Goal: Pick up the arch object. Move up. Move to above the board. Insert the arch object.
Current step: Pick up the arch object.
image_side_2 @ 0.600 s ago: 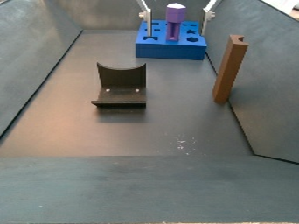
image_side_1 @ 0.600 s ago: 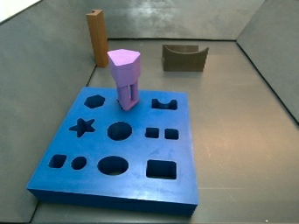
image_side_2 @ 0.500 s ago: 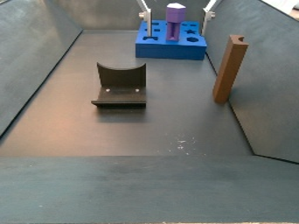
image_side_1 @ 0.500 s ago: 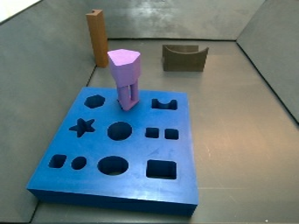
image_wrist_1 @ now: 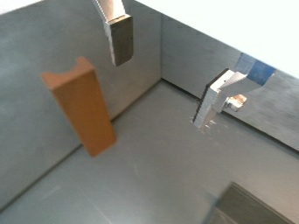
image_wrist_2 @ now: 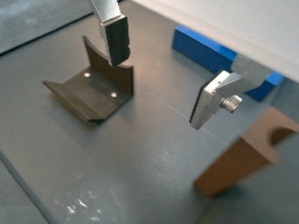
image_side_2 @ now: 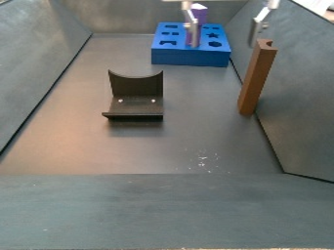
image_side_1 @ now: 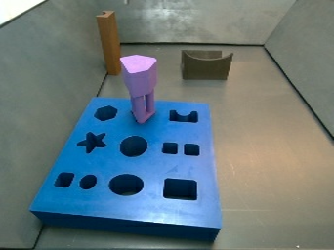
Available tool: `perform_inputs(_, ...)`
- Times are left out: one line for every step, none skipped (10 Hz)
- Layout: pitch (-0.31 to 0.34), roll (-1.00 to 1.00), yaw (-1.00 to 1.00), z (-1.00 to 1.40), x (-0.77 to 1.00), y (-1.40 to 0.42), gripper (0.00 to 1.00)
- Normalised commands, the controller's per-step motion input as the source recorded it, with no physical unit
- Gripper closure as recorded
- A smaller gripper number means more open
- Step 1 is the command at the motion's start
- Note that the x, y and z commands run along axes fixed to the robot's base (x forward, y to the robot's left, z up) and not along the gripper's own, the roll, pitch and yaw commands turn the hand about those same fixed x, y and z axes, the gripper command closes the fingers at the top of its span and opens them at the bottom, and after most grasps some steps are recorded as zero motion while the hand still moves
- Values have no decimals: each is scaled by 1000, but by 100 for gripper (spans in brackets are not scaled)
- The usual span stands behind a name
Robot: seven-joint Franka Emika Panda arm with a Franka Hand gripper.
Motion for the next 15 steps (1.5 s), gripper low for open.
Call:
perform_inputs(-224, 70, 0, 317, -923, -291, 0)
perform_inputs(-189, 41, 0, 43, -814, -360, 0)
perform_inputs(-234, 0, 0, -120, -903, -291, 0)
perform_inputs(-231, 23, 0, -411, -811, -214, 0)
perform_inputs(-279, 6, 0, -446, -1000, 0, 0)
perform_inputs(-220, 0, 0, -371, -843, 37, 0)
perform_inputs(-176, -9, 0, -254, -697, 14, 0)
perform_inputs(-50, 0, 0, -311, -174, 0, 0)
perform_inputs(-100, 83, -9, -526, -234, -254, 0)
perform_inputs(0, 107, 0, -586, 157, -243, 0)
perform_inputs(-34, -3, 0, -354, 20, -43, 0)
perform_inputs(0, -36, -11, -6, 57, 0, 0)
perform_inputs(0, 10, 0, 0, 0, 0, 0)
perform_inputs(0, -41, 0, -103, 0, 86, 0)
perform_inputs(0, -49, 0, -154, 0, 66, 0)
